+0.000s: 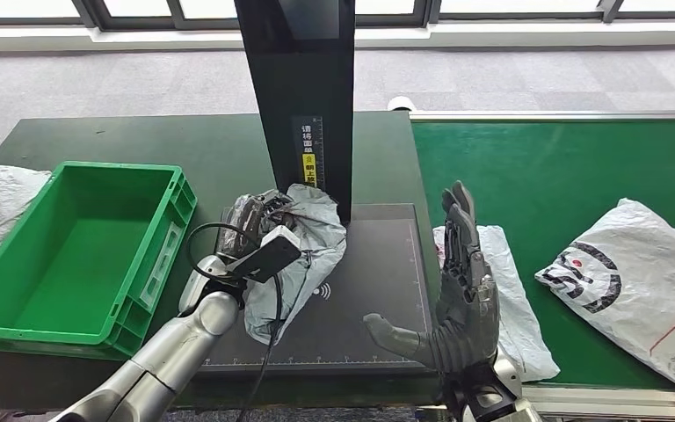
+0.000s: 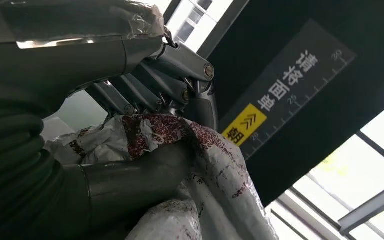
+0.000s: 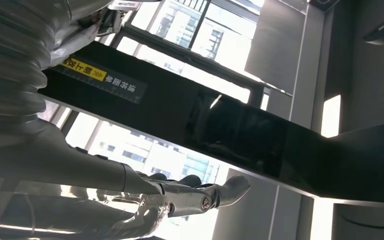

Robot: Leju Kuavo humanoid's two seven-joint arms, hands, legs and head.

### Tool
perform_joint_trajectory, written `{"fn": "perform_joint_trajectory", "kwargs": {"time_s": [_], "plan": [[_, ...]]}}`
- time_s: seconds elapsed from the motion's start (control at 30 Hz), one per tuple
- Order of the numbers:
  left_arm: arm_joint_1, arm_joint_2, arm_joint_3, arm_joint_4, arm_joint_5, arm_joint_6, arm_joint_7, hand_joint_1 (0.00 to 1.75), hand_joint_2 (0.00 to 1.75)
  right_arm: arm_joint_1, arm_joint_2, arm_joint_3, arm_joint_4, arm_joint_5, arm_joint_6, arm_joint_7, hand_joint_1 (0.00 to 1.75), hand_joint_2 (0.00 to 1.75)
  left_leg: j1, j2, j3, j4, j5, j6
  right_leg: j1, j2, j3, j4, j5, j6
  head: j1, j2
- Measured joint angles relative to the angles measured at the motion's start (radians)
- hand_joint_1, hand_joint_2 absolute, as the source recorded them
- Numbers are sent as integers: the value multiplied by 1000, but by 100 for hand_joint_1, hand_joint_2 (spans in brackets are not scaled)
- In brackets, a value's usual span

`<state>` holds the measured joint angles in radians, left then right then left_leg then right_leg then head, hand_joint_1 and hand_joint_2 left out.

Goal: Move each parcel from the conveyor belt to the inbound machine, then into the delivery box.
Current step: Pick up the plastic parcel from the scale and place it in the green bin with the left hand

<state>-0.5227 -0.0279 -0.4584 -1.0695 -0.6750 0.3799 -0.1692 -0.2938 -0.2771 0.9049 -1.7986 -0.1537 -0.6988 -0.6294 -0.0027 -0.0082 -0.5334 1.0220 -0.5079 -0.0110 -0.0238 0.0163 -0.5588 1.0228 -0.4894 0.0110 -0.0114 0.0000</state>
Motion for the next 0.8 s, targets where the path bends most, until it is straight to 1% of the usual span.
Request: {"fn": "perform_joint_trajectory", "kwargs": {"time_s": [0.17, 0.33, 0.47, 0.57, 0.67, 0.8], "plan": [[-3, 27, 59, -27, -39, 55, 29, 175, 175, 0, -3, 0, 0, -3, 0, 3, 0, 175, 0, 0, -1, 0, 0, 0, 0, 0, 0, 0, 1, -1, 0, 0], [-35, 78, 179, -59, -120, 65, 68, 175, 175, -10, -16, 2, 2, -38, 0, 11, 0, 175, 0, 1, -1, 0, 1, -1, 0, 1, -2, 0, 3, -1, 0, 0], [-37, 106, 269, -104, -201, 63, 98, 175, 175, -41, -29, 10, 8, -79, 2, 21, 0, 175, 1, 1, -3, 0, 3, -1, 0, 0, -3, 1, 3, -2, 0, 0], [-25, 119, 332, -154, -258, 57, 124, 175, 175, -77, -34, 30, 14, -109, 5, 26, 0, 175, 1, 1, -3, 0, 4, -1, 0, 0, -4, 1, 3, -2, 0, 0], [-13, 125, 388, -196, -276, 44, 127, 175, 175, -103, -38, 48, 19, -121, 4, 30, 0, 175, 1, 1, -4, 0, 4, -1, 0, 0, -4, 1, 4, -2, 0, 0], [-4, 129, 425, -224, -285, 39, 128, 175, 175, -118, -42, 61, 25, -125, 1, 34, 0, 175, 0, 0, -4, 0, 4, -1, 0, 0, -4, 1, 4, -2, 0, 0]]}}
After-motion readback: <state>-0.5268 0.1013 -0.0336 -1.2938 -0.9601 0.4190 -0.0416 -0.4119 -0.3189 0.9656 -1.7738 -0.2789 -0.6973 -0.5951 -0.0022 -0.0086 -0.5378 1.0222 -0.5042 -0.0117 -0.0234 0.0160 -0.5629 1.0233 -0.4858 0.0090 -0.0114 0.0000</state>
